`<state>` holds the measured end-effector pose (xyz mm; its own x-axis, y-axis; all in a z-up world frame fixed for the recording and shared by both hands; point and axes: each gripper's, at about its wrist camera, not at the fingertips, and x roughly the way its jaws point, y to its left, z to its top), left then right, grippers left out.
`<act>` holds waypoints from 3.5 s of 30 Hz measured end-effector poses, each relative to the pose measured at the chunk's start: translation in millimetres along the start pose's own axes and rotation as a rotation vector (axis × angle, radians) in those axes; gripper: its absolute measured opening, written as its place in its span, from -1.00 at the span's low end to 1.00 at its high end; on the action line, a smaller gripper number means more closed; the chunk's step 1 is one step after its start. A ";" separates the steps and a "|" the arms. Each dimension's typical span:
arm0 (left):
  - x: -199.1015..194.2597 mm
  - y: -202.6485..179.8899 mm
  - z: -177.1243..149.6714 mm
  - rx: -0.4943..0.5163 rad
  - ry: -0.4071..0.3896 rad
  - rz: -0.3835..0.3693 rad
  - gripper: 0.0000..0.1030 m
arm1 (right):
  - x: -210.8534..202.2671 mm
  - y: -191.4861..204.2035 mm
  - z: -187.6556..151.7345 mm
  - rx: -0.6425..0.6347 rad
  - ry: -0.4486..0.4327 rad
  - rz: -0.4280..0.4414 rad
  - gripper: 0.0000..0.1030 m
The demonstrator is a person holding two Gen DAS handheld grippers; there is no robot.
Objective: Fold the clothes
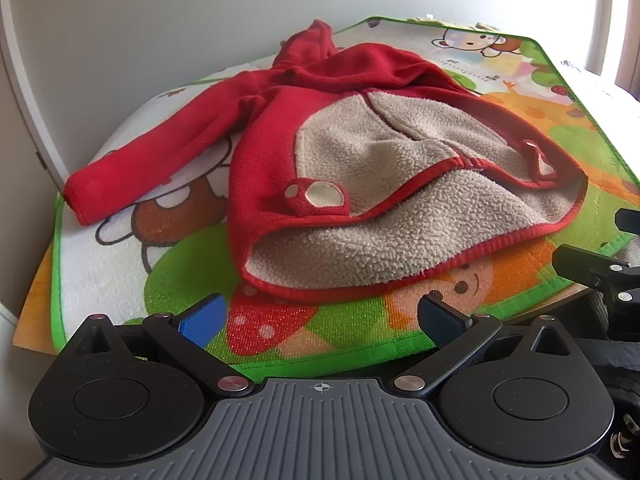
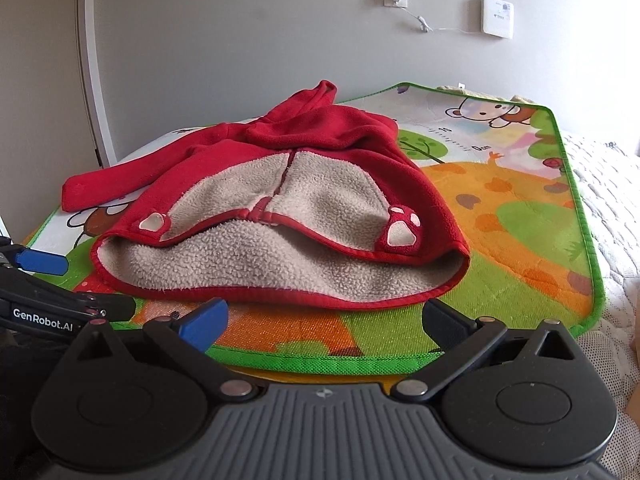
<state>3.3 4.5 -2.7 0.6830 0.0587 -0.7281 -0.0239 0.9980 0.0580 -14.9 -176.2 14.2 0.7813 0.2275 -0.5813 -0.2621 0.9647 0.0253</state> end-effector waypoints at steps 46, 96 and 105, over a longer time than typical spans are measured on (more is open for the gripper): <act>-1.5 -11.8 2.1 0.058 0.016 0.004 1.00 | -1.0 -4.5 -4.1 0.009 0.001 -0.012 1.00; 16.3 45.2 23.9 0.200 -0.091 0.053 1.00 | 65.8 -70.8 29.1 -0.200 0.106 -0.230 1.00; 40.8 44.3 32.8 0.300 -0.051 0.124 1.00 | 82.5 -95.9 30.0 -0.186 0.102 -0.296 1.00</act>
<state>54.0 50.5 -7.4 0.7244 0.1711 -0.6678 0.1012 0.9319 0.3484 91.7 -246.0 -11.8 0.7804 -0.0812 -0.6200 -0.1394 0.9440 -0.2990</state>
